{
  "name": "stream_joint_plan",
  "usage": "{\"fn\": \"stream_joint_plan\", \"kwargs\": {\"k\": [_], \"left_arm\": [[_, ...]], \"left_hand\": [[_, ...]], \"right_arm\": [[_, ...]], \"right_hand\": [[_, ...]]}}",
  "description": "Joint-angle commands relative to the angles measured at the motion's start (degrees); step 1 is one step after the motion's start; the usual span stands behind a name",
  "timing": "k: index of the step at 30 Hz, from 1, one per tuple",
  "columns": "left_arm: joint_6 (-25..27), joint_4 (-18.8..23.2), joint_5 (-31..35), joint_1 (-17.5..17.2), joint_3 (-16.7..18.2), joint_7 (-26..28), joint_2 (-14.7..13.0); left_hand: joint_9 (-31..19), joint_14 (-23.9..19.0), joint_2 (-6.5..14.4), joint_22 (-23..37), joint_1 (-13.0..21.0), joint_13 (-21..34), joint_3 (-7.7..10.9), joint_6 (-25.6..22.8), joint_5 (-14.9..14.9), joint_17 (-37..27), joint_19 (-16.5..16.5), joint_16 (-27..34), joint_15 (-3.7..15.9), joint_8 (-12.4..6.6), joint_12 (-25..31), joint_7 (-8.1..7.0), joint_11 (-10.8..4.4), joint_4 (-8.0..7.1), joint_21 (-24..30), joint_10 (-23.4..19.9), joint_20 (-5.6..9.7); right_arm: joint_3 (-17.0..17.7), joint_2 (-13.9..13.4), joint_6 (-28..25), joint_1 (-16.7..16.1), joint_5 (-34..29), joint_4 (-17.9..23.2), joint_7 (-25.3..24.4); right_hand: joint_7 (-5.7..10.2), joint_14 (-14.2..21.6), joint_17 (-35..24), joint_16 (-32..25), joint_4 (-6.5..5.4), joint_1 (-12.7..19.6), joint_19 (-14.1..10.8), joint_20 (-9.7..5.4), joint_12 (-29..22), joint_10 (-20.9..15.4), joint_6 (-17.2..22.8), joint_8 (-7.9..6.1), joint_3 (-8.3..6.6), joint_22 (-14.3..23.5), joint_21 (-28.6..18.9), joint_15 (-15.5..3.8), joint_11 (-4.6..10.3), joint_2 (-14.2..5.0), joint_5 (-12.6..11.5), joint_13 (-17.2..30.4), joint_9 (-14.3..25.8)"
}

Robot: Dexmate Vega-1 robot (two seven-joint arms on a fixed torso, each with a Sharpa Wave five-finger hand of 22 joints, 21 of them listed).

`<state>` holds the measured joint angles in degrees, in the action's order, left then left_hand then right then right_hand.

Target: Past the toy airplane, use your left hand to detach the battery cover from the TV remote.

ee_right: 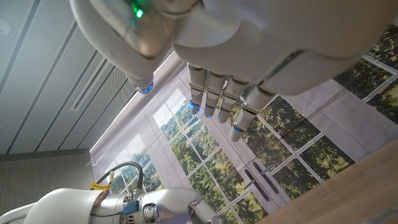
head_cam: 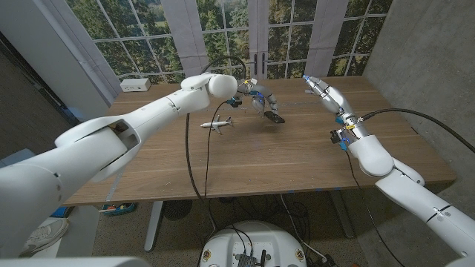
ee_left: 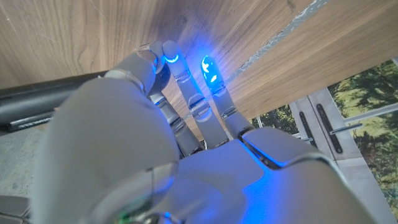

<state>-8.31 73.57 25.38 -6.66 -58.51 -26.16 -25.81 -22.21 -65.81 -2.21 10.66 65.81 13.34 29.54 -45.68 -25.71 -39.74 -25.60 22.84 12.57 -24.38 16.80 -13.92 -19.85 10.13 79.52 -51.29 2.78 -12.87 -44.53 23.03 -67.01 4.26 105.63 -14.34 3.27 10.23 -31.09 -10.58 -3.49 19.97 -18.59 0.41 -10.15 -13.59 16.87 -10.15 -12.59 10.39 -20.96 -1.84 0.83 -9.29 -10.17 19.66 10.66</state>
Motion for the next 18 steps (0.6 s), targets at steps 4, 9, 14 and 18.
{"fn": "stream_joint_plan", "kwargs": {"k": [4, 9, 14, 18], "left_arm": [[0.3, 0.8, 9.2, -1.0, -1.6, 4.3, -0.1], [0.9, 0.2, 10.9, -1.0, -2.0, 5.0, 0.4], [0.5, -1.2, 12.8, -0.8, -2.8, 6.1, 0.8], [0.5, -2.6, 13.2, -0.7, -3.1, 6.6, 1.2]], "left_hand": [[-0.2, -0.3, 0.5, 0.0, -0.2, 25.0, 0.55, -14.6, 0.1, 0.0, 0.3, -0.5, 1.13, 0.36, 0.1, 13.69, 9.32, -0.12, 0.4, -21.3, 3.55], [-0.2, -0.4, 0.5, 0.0, -0.3, 25.0, 0.57, -14.7, 0.2, -0.1, 0.3, -0.5, 1.13, 0.46, 0.0, 13.72, 9.23, -0.09, 0.4, -21.3, 3.63], [-0.2, -0.4, 0.5, -0.1, -0.3, 25.2, 0.61, -14.7, 0.3, -0.2, 0.3, -0.6, 1.12, 0.61, -0.1, 13.52, 9.15, -0.12, 0.4, -21.2, 3.59], [-0.2, -0.4, 0.5, -0.1, -0.3, 25.0, 0.64, -14.8, 0.4, -0.2, 0.5, -0.7, 1.13, 0.74, -0.3, 13.44, 9.19, -0.12, 0.4, -21.5, 3.63]], "right_arm": [[1.9, 0.1, 3.3, -1.7, 5.7, 0.1, 4.9], [2.3, -0.1, 4.8, -2.3, 6.2, 0.6, 6.2], [2.7, 0.2, 4.6, -2.5, 6.3, 1.0, 6.5], [2.7, 0.2, 3.5, -2.3, 7.9, 0.8, 7.6]], "right_hand": [[-0.58, -0.2, 0.4, 0.1, -0.23, -0.4, 0.4, -0.09, -0.3, 0.1, -0.1, -0.31, -0.3, 0.0, 0.2, 0.03, -0.3, 0.24, 0.0, -0.3, 0.0], [-0.72, -0.3, 0.7, 0.1, -0.23, -0.5, 0.4, -0.03, -0.4, -0.1, 0.0, -0.36, -0.35, 0.0, 0.3, 0.03, -0.58, 0.34, 0.0, -0.6, -0.1], [-0.69, -0.3, 1.0, 0.1, -0.2, -0.7, 0.4, 0.05, -0.4, -0.1, -0.1, -0.38, -0.42, 0.0, 0.4, 0.06, -0.61, 0.42, 0.0, -0.8, -0.1], [-0.71, -0.5, 1.3, 0.1, -0.17, -0.8, 0.4, 0.1, -0.5, -0.1, -0.1, -0.4, -0.5, -0.1, 0.5, 0.01, -0.63, 0.46, -0.1, -1.0, -0.1]]}}
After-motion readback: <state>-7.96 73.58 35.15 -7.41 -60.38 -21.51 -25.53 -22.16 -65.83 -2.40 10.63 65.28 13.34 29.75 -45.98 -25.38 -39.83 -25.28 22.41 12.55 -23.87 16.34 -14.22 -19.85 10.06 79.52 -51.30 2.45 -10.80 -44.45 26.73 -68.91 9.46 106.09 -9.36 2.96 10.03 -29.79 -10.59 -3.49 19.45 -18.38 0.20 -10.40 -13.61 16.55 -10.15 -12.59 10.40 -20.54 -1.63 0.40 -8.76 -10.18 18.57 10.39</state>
